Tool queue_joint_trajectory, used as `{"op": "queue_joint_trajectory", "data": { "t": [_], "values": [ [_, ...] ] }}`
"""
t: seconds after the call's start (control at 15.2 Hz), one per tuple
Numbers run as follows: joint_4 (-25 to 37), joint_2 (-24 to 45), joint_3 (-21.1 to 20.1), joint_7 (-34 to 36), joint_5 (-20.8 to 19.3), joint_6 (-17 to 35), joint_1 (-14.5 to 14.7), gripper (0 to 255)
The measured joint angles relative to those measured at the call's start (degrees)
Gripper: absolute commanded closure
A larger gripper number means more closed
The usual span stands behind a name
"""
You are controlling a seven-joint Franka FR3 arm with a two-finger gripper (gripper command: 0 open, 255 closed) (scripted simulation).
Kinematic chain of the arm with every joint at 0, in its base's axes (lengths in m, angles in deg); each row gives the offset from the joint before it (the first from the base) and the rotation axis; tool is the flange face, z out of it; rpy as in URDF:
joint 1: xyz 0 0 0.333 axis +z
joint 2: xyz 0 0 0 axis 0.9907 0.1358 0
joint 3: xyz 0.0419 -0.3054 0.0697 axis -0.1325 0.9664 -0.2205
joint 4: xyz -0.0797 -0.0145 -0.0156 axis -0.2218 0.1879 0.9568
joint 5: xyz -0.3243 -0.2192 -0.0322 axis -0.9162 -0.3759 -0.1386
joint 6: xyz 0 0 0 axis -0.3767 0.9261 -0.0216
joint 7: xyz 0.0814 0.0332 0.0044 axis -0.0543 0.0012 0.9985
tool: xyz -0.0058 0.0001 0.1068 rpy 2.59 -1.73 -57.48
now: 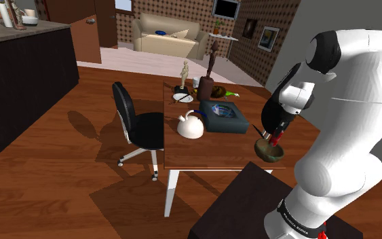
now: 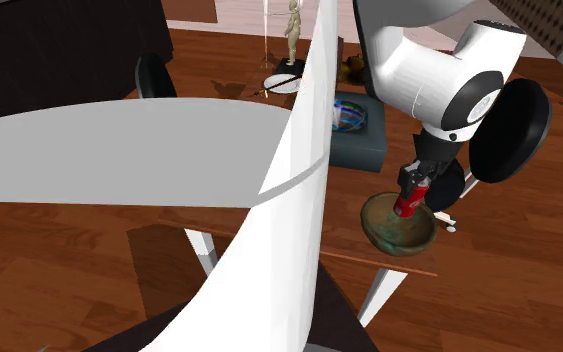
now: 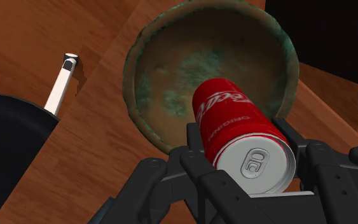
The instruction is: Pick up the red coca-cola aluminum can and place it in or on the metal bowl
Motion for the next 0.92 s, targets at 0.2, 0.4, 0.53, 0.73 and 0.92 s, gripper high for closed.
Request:
{"op": "queue_joint_trajectory", "data": {
  "t": [0.2,0.4,0.53,0.73,0.92],
  "values": [
    [-0.01,2.39,-1.5,-1.41,2.32,1.97,-0.99,255],
    [-0.09,3.1,-1.98,-1.9,3.04,2.64,-1.34,255],
    [-0.04,3.2,-2.04,-1.96,3.13,2.7,-1.4,255],
    [-0.03,3.23,-2.05,-1.97,3.15,2.72,-1.41,0],
    [-0.02,3.23,-2.05,-1.98,3.15,2.72,-1.41,0]
  ]
}}
